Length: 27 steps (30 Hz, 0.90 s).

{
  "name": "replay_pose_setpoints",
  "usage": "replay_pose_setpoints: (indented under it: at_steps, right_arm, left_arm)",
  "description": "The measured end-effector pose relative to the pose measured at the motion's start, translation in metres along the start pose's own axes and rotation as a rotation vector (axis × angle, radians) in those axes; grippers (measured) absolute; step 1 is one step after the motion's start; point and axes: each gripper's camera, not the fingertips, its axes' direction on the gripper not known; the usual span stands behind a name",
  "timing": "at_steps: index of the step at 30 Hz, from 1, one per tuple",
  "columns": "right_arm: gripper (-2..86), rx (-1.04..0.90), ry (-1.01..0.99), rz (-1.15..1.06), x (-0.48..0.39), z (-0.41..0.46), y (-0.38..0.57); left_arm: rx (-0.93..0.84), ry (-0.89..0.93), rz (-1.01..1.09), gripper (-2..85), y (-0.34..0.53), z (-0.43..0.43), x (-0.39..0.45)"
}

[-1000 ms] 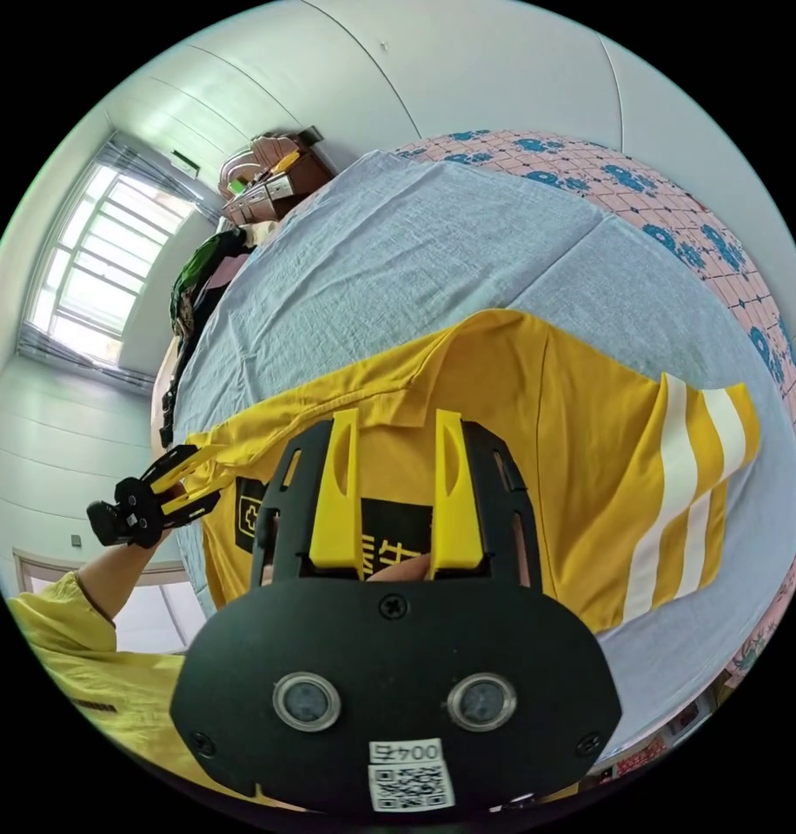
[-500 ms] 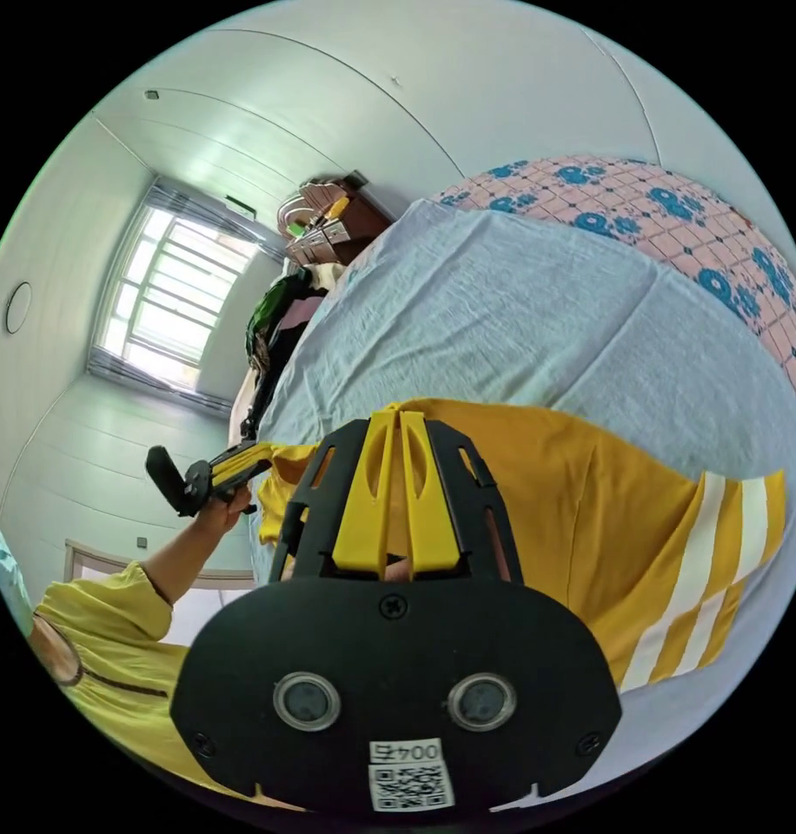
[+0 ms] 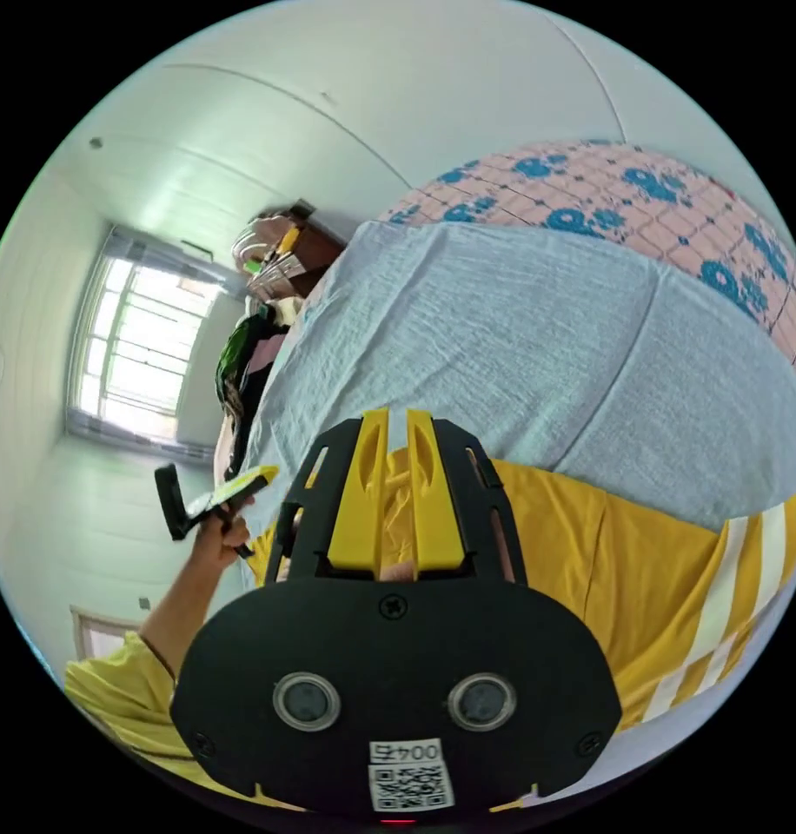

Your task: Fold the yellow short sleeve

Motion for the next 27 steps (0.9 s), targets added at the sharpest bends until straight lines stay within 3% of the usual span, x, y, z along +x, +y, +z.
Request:
replay_pose_setpoints:
  at_steps: [2,7,14,21,25,27]
  right_arm:
    - [5.3,-0.013,0.072,-0.163,-0.043,-0.013,0.032]
    - [5.1,-0.162,0.271,-0.414,-0.106,-0.017,0.162]
    - [5.0,-0.476,0.588,-0.448,-0.137,0.030,0.340]
    - [5.2,-0.548,0.682,-0.490,-0.176,0.067,0.363]
    - [5.2,-0.559,0.705,-0.487,-0.191,0.079,0.357]
    - [5.1,-0.542,0.691,-0.470,-0.194,0.079,0.355]
  left_arm:
    - [0.090,-0.011,0.021,1.9,0.027,-0.043,-0.020]
    - [0.099,-0.193,0.003,2.3,0.139,-0.108,-0.075]
    - [-0.004,-0.206,-0.200,3.9,0.278,-0.125,-0.152]
    - [0.003,-0.154,-0.262,7.5,0.274,-0.106,-0.175]
    - [-0.015,-0.127,-0.283,5.8,0.270,-0.096,-0.180]
    - [-0.001,-0.196,-0.246,3.7,0.268,-0.102,-0.170]
